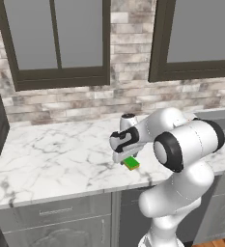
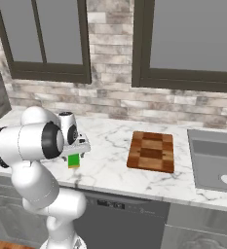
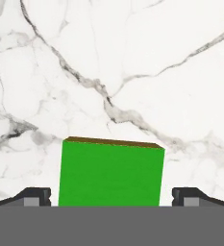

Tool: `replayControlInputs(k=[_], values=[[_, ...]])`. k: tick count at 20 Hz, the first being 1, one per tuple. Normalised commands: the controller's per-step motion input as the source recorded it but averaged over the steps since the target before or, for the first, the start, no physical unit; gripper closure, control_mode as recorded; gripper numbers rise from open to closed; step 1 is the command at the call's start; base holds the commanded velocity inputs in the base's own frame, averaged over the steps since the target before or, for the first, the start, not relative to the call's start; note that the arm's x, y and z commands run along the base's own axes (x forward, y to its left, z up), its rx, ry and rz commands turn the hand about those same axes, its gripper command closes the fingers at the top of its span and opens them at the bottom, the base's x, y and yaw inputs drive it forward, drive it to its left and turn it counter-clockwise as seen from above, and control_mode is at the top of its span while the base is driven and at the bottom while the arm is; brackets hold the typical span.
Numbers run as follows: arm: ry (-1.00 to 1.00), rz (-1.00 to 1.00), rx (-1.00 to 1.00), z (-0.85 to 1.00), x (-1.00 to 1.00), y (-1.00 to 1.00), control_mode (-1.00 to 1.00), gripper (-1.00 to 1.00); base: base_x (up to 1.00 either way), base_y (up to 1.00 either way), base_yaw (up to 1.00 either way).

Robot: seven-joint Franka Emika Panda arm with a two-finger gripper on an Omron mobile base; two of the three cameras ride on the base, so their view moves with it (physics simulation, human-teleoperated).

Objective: Pick up the sponge from the counter and clean the cutting board by briefly scrubbing or pressing down on the cutting board. Once finished, release the sponge.

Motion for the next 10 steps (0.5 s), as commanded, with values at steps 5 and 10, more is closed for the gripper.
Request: replayControlInputs(k=[5, 10], values=[[0.00, 0.00, 0.00, 0.00, 0.00, 0.00, -1.00, -1.00, 0.00, 0.00, 0.00], [0.00, 0.00, 0.00, -0.03, 0.00, 0.00, -1.00, 1.00, 0.00, 0.00, 0.00]])
